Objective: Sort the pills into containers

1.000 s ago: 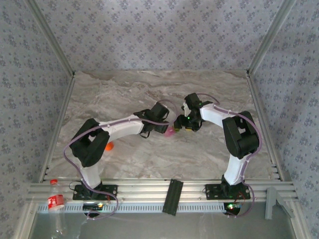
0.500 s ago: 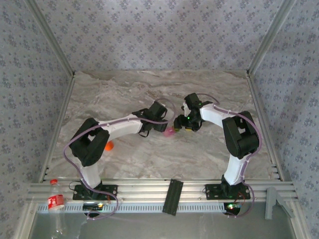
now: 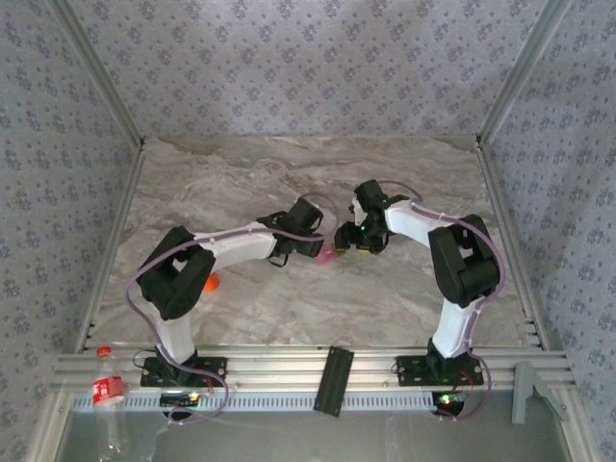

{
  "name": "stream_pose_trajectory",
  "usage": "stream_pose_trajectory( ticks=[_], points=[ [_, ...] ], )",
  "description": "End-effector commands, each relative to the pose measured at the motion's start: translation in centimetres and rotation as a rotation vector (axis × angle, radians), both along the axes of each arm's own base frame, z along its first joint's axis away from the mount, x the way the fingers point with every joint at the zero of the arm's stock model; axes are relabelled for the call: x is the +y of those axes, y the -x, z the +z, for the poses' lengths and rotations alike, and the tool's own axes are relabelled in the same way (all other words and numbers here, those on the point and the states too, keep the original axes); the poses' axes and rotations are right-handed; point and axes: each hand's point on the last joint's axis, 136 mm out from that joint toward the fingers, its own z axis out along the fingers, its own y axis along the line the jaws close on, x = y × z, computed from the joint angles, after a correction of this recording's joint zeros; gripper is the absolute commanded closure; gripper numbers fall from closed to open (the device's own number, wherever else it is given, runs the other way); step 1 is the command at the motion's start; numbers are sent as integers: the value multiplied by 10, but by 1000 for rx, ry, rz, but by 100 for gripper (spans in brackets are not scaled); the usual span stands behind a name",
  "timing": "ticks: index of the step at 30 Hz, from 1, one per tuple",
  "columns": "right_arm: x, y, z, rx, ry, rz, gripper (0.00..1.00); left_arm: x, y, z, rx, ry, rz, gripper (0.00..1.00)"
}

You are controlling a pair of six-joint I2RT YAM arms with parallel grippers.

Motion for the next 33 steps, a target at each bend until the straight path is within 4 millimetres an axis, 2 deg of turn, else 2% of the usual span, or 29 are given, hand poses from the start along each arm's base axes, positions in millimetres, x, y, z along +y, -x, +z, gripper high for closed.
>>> stream_pose_trajectory(
  ticks=[1,4,6,9,12,15,19,23,26,28,33],
  points=[
    [1,-1,21,-22,3,-13,34,-11,-10,28,-40,46,-19,12],
    [-2,-3,36,-57,2,-30,32,-15,-15,51,-75,70,-24,8],
    [-3,-2,45,-78,-2,-38,32,-15,-18,66,-106,86,-17,0],
    [-2,3,53,-94,-11,-39,31,-13,-21,88,-144,105,-2,0],
    [6,14,58,-101,-28,-19,31,-5,-21,112,-189,119,19,0],
    [21,27,57,-100,-45,8,31,11,-19,141,-252,137,61,0],
    [43,40,50,-92,-56,37,31,54,-11,180,-358,162,176,0],
    [66,49,38,-71,-64,64,31,111,0,203,-404,229,328,0],
    [79,53,31,-63,-55,79,31,150,12,209,-413,295,431,0],
    [86,53,26,-57,-53,85,31,170,20,210,-427,324,478,0],
    [95,49,14,-44,-46,82,31,200,33,205,-435,345,547,0]
  ],
)
